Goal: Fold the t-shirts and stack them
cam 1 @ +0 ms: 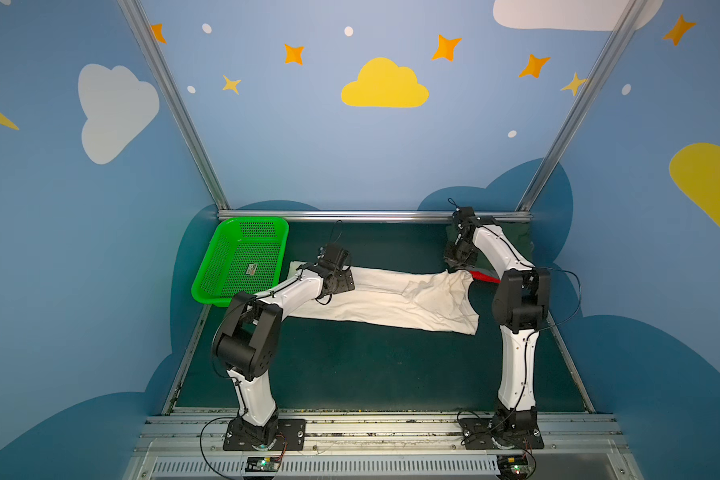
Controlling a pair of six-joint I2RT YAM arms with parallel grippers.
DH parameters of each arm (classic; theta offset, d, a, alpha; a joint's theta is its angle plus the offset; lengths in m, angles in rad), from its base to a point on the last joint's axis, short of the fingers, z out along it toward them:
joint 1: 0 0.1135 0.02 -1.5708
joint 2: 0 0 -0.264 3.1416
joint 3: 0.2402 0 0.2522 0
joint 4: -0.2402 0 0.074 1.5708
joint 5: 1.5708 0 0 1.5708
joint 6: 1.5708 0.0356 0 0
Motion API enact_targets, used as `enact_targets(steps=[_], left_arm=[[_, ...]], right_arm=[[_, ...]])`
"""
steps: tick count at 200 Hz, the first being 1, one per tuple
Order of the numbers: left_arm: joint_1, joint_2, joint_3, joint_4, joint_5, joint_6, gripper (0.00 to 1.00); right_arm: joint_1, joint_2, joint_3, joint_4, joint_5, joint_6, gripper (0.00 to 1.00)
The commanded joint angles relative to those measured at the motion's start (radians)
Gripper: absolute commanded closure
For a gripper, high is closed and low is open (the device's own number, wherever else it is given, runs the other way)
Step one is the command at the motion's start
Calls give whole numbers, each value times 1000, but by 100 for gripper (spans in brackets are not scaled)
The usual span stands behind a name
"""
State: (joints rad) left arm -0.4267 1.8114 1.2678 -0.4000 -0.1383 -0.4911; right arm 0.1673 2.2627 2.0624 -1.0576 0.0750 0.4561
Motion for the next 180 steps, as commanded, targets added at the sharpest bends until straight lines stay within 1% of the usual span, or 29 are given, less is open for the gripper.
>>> enact_targets(steps=[1, 7, 24, 55, 80, 93, 108, 127, 155, 180], left_arm=[[-22, -30, 43, 17, 42, 7, 0], [-23, -25, 51, 24, 53, 12, 0], [-29, -2, 85, -2, 54, 17, 0], [-25, 10, 73, 5, -4, 12, 0], [-2, 26, 68, -14, -40, -13, 0], [16, 28, 51, -8, -36, -34, 0], [38, 26, 24, 11, -34, -54, 0], [63, 36, 21, 2, -33, -60, 0], [93, 75, 30, -35, -35, -64, 0], [106, 92, 14, -38, -37, -74, 0]], right_arm=[[3, -60, -23, -24, 26, -27, 23], [3, -87, -42, -16, 29, -27, 18], [5, -171, -112, 8, 39, -24, 12], [37, -339, -297, 56, 74, -19, 10], [96, -420, -443, 92, 26, -19, 10], [135, -426, -497, 106, -3, -28, 10], [178, -415, -537, 113, 15, -21, 10], [211, -391, -564, 136, 9, -8, 11], [238, -344, -564, 164, 6, 4, 10], [242, -281, -531, 170, 4, 7, 11]])
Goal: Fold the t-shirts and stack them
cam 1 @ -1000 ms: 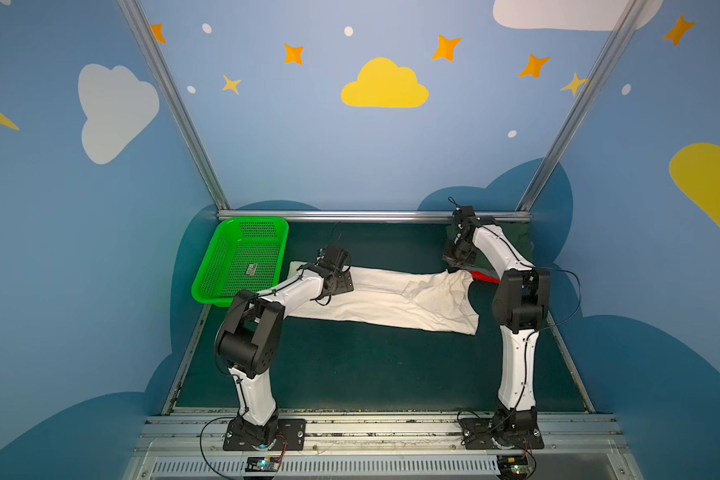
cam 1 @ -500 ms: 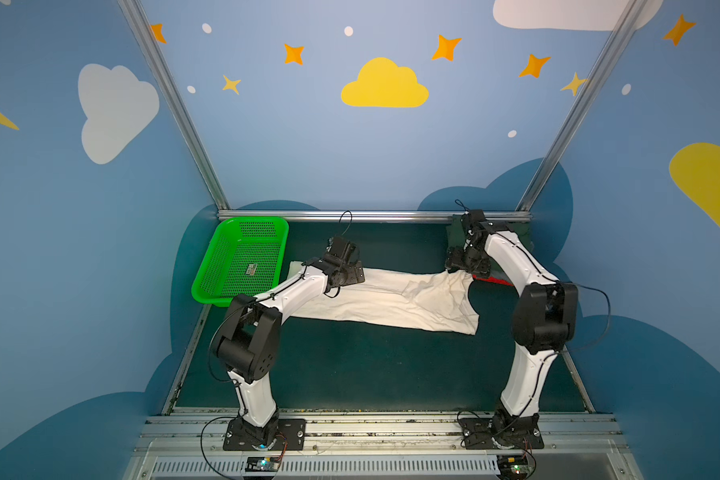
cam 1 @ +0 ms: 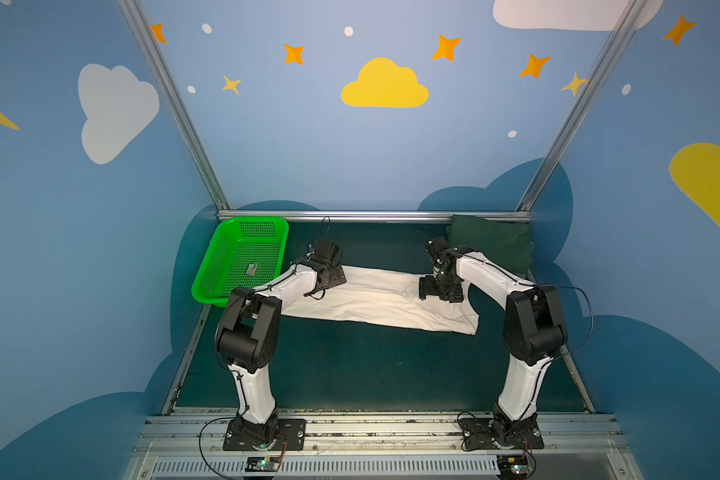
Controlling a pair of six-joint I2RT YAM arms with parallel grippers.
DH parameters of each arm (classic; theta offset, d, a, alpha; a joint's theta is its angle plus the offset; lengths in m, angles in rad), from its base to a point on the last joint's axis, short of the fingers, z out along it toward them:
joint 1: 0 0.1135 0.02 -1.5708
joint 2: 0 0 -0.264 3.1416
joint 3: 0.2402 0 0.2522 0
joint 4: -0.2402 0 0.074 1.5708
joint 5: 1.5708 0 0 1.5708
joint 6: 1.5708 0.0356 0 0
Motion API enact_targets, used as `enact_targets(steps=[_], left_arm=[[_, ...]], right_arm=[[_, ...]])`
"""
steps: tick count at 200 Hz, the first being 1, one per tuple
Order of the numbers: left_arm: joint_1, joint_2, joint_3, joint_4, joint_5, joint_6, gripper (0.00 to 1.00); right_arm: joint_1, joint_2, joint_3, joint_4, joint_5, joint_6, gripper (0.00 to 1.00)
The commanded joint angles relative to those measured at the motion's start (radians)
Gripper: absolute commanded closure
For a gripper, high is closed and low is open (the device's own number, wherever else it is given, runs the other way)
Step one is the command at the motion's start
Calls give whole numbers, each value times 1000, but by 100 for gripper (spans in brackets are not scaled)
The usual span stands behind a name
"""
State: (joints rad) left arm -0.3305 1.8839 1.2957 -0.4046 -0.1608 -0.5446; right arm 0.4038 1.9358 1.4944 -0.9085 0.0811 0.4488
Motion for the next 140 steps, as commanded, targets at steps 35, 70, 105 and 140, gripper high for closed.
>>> enact_targets(steps=[35, 70, 105, 140], left_arm=[[21, 38, -37, -53, -9, -27, 0], [31, 43, -71, -44, 10, -31, 0], [43, 64, -77, -56, 28, -14, 0], [42, 54, -114, -46, 47, -1, 0]], right_arm=[[5, 144, 121, -2, -15, 12, 10], [6, 209, 183, -25, -21, 4, 10], [8, 239, 204, -31, -40, -4, 10], [15, 272, 239, -47, -55, -20, 10]])
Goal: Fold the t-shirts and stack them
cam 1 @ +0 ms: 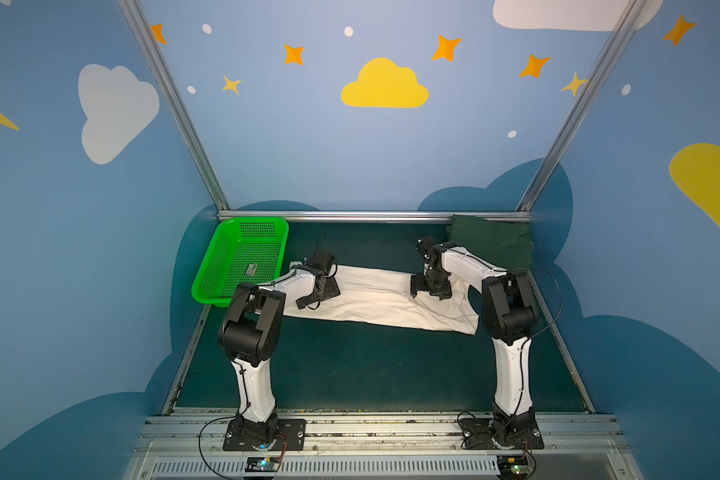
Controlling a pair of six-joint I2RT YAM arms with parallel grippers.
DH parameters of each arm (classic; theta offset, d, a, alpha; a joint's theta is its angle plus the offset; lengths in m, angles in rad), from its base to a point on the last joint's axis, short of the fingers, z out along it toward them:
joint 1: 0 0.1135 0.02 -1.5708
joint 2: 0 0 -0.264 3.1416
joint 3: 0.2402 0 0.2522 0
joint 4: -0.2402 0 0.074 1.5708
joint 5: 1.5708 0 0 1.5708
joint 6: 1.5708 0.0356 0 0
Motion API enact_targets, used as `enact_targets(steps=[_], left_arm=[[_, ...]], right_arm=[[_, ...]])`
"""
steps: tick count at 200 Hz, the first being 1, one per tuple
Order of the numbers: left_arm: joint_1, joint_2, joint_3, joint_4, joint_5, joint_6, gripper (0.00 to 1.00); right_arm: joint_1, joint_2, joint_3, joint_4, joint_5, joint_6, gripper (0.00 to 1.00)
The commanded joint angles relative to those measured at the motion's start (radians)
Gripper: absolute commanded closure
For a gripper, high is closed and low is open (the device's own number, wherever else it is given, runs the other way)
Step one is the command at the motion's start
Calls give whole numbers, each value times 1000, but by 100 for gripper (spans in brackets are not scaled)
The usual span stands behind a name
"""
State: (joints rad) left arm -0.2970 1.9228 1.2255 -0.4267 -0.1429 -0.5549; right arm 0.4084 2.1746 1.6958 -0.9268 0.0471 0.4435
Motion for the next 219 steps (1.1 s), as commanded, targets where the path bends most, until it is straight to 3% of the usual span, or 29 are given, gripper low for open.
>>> enact_targets(steps=[1, 65, 139, 174, 203, 219], left_arm=[[9, 15, -45, -22, 29, 10, 0], [6, -92, -224, 71, 101, -16, 1], [-19, -207, -386, 86, 105, -38, 2], [-24, -197, -417, 96, 97, -41, 3], [-23, -159, -366, 57, 95, -19, 11], [-26, -157, -357, 46, 92, -13, 23]], right_arm=[[11, 35, 39, -30, -21, -15, 10], [43, 143, 189, -98, -52, -59, 13], [68, 250, 379, -175, -53, -99, 12], [69, 303, 475, -217, -49, -119, 12], [69, 338, 550, -248, -48, -132, 12], [65, 343, 563, -250, -49, -137, 11]])
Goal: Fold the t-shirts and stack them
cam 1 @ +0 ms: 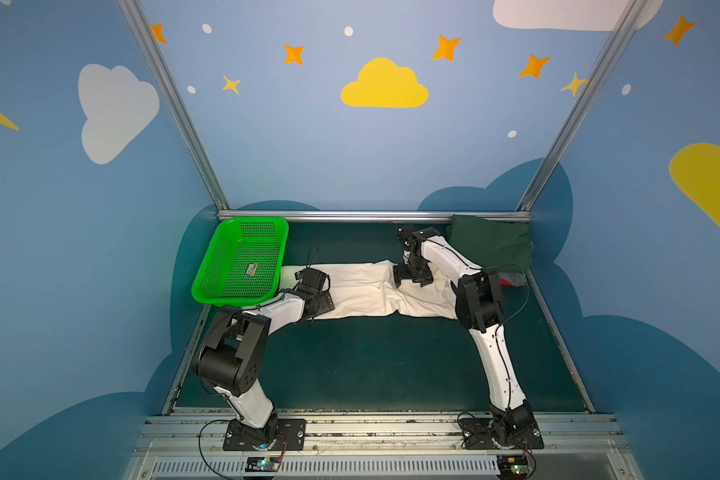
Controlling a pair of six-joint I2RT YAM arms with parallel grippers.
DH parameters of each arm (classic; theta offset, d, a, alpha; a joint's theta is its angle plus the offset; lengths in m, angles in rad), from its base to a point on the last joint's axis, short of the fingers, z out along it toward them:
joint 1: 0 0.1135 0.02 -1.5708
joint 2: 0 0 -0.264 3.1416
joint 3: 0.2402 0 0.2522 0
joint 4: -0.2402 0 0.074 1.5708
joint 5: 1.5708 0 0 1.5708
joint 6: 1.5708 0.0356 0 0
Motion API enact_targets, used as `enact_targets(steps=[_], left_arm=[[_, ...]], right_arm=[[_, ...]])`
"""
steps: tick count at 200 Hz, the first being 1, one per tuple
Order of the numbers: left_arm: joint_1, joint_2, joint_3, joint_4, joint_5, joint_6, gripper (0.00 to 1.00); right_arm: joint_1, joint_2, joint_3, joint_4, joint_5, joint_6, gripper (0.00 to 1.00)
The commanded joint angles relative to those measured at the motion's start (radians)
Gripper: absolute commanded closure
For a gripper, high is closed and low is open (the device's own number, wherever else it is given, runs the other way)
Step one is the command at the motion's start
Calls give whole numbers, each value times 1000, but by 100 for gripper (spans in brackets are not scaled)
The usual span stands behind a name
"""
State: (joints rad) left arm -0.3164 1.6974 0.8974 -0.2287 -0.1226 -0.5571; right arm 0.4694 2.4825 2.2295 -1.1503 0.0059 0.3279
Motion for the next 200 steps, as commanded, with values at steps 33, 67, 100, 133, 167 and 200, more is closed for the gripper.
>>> enact_targets(steps=[33, 67, 100, 133, 167, 200], left_arm=[[-24, 71, -28, -183, 48, -11, 44], [-75, 83, -46, -211, 46, -26, 58], [-198, 69, -114, -214, 45, -74, 62], [-317, 75, -176, -210, 84, -138, 65], [-455, 42, -169, -304, 38, -174, 65], [-542, -26, -175, -367, 3, -242, 65]], right_arm=[[-7, 38, 34, -18, -24, -24, 11], [-22, 42, 35, -4, -43, -29, 11], [-36, 42, 36, 12, -61, -36, 11], [-46, 56, 57, 14, -81, -39, 11], [-48, 55, 68, 21, -98, -46, 12], [-60, 53, 111, -5, -96, -52, 11]])
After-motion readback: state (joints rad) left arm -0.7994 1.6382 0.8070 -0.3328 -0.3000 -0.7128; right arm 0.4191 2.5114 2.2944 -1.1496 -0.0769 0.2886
